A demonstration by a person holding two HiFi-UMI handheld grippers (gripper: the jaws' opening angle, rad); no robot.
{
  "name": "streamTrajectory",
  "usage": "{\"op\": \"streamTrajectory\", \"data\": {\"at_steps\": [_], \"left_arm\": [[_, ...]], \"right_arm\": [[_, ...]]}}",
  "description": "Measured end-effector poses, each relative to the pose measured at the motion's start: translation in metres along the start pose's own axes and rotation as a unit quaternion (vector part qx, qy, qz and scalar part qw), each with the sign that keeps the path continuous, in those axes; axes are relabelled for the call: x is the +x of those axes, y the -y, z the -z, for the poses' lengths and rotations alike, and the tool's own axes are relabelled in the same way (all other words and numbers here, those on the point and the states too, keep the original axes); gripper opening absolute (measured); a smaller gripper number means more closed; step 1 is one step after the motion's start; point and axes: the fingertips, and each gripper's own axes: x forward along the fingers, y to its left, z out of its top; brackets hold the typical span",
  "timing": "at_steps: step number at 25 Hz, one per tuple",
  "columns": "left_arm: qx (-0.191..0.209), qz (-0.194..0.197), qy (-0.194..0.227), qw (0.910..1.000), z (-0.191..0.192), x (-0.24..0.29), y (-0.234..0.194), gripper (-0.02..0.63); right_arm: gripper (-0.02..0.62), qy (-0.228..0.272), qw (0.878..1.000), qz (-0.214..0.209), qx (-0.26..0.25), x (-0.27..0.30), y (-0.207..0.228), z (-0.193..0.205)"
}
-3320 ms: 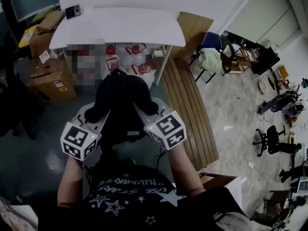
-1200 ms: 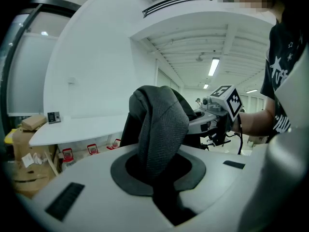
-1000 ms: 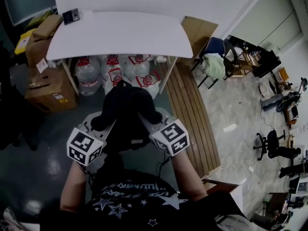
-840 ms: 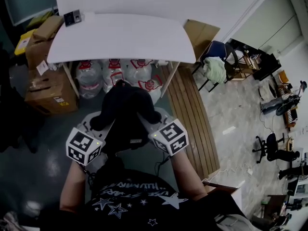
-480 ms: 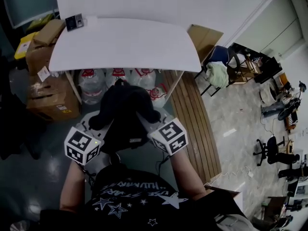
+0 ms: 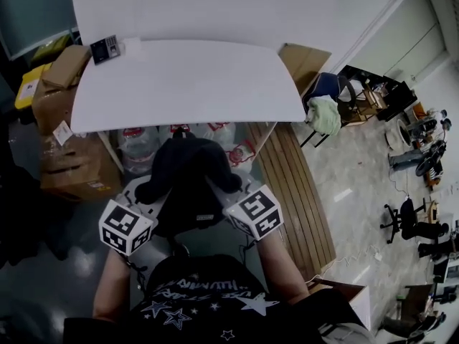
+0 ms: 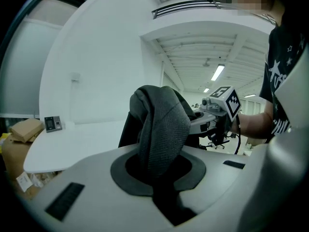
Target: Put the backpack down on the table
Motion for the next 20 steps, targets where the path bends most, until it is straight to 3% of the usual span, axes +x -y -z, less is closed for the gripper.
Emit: {"op": "streamTrajectory", "data": {"at_steps": [10, 20], "left_arm": [[0.011, 0.002, 0.012, 0.9999, -0.043, 0.026, -0.04, 0.053], [0.014, -0.034, 0.007, 0.9993, -0.086, 0.078, -0.08, 0.054]], "right_arm": [[0.028, 0.007, 1.0, 0.005, -0.03, 0.021, 0.045, -0.038], [0.028, 0.034, 0.997, -0.039, -0.055, 0.046, 0.118, -0.07]]}}
